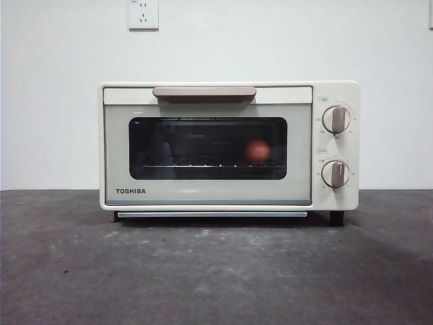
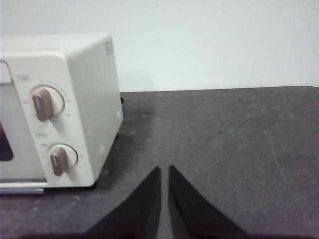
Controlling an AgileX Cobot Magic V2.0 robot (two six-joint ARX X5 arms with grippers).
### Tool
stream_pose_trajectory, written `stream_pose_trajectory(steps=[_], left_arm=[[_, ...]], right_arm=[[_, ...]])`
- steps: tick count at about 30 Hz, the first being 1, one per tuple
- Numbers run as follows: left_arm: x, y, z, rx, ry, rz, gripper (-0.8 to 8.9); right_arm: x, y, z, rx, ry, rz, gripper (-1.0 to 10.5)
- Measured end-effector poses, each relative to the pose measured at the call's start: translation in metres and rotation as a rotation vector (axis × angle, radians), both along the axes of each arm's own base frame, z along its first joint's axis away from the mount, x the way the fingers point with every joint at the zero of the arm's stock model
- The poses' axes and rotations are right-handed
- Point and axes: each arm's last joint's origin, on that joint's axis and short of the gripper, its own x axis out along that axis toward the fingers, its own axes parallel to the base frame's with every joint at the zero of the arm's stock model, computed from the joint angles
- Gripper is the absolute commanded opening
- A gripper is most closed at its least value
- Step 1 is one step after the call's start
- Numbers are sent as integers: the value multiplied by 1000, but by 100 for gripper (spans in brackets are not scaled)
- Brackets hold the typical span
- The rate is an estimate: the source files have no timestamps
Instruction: Eggoven
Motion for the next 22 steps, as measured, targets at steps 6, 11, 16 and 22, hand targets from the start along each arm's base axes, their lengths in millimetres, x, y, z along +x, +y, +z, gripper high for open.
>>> stream_pose_trajectory(steps=[6, 11, 16, 22], left_arm=[[0, 0, 0, 0, 0, 0, 8], [0, 0, 0, 0, 0, 0, 8], [0, 0, 0, 0, 0, 0, 8], [0, 0, 0, 0, 0, 0, 8]], right_arm=[[0, 0, -15, -3, 82, 0, 4], [0, 0, -21, -5, 148, -1, 3], [0, 0, -19, -4, 129, -3, 4], [0, 0, -17, -4, 108, -3, 4]])
